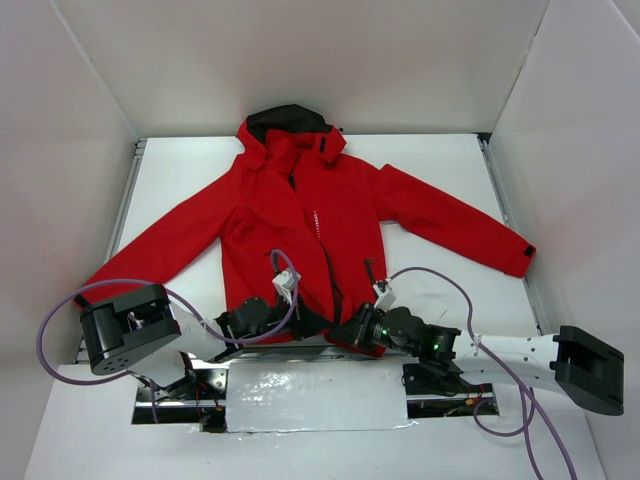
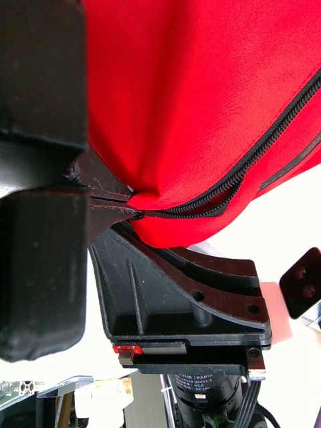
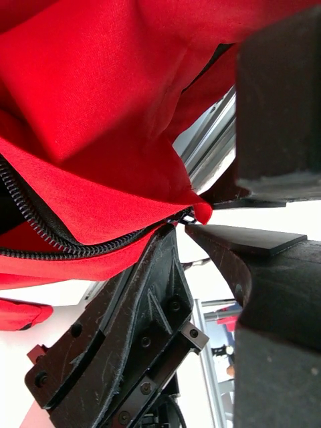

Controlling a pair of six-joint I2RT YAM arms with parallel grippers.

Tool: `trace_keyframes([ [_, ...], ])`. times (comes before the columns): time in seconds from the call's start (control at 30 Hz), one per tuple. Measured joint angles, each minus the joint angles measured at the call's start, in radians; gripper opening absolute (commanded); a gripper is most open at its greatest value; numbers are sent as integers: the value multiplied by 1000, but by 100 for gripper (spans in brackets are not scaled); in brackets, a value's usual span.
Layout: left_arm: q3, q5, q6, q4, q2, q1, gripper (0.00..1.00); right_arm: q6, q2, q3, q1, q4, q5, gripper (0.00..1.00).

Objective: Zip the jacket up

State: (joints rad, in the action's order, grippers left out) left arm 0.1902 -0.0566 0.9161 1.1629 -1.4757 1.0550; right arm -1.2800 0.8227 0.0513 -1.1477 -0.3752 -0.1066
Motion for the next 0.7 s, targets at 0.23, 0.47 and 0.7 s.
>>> trace_keyframes([
  [0.23,0,0,0,9,0,-1,0,-18,14,0,-7,-19,-16,28],
  [0.47,0,-1,1,12,0,-1,0,-39,59,0,-20,-59,-41,25],
  [0.7,0,-1,1,13,0,-3,0,-58,67,-6,-32,-66,-66,14],
])
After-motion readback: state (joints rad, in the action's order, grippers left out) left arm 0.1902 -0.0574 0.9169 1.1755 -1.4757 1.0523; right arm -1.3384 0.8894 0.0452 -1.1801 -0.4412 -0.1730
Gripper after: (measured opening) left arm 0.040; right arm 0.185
